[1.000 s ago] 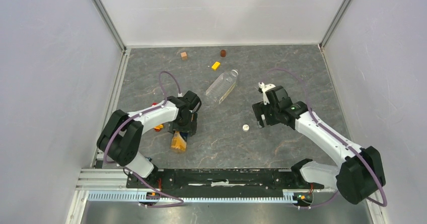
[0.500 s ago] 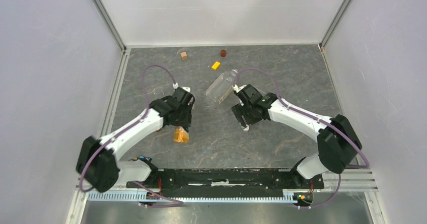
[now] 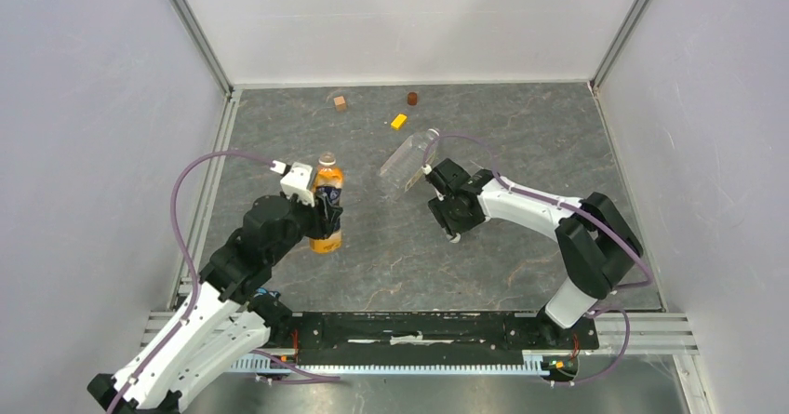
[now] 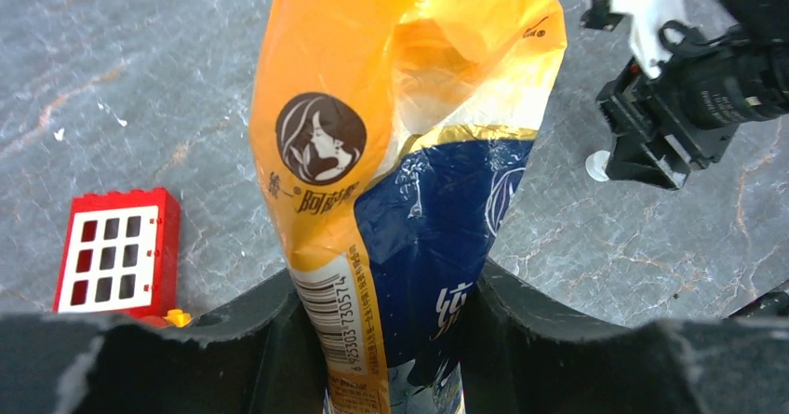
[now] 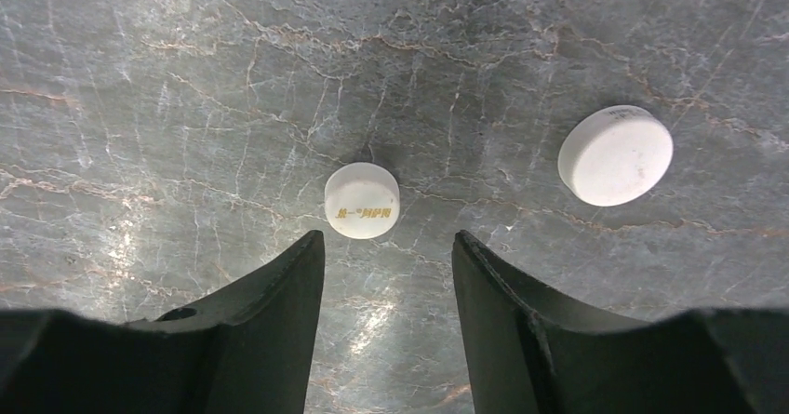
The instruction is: Screw on the bottle caps
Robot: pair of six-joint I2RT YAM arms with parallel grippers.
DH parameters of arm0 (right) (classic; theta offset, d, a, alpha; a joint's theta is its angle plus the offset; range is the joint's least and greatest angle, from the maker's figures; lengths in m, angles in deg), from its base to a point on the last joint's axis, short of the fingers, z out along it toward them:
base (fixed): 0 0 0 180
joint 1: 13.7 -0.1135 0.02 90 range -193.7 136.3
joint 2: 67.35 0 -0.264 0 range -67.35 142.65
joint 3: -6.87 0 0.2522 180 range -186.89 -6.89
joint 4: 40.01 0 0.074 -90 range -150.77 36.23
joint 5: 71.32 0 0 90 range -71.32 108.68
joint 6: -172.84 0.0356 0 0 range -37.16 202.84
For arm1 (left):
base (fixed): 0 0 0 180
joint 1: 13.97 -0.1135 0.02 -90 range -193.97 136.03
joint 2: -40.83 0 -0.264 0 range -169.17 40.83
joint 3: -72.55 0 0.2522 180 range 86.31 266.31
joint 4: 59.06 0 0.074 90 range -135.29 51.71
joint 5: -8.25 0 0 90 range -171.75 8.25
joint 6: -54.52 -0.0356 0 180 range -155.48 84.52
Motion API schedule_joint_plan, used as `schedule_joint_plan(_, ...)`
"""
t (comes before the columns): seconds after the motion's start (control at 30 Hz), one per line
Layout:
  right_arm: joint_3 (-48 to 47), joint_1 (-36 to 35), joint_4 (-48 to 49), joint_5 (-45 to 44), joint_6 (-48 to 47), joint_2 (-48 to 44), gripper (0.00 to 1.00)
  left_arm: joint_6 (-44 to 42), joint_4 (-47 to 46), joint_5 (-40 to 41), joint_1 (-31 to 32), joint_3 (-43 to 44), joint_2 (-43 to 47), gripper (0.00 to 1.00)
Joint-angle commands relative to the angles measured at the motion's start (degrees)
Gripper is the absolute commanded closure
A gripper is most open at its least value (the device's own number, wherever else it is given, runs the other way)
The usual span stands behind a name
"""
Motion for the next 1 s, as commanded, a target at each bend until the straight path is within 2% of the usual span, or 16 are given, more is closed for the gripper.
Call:
schedule_joint_plan(0.0, -2.2, -0.1, -0.2, 0.9, -0.2, 1.6, 0.43, -6.7, -6.4, -2.0, 0.2, -2.5, 5.2, 0.52)
schedule_joint_plan(0.2, -2.1, -0.2, 0.6, 1.7, -0.3, 2.5, 0.46, -9.0, -6.0, -2.2, 0.2, -3.5, 8.9, 0.52)
schedule_joint_plan(0.97, -3.4, -1.2, 1.8, 1.5, -0.5, 5.9, 0.54, -9.7, -3.2, -5.9, 0.2, -3.2, 7.7, 0.51)
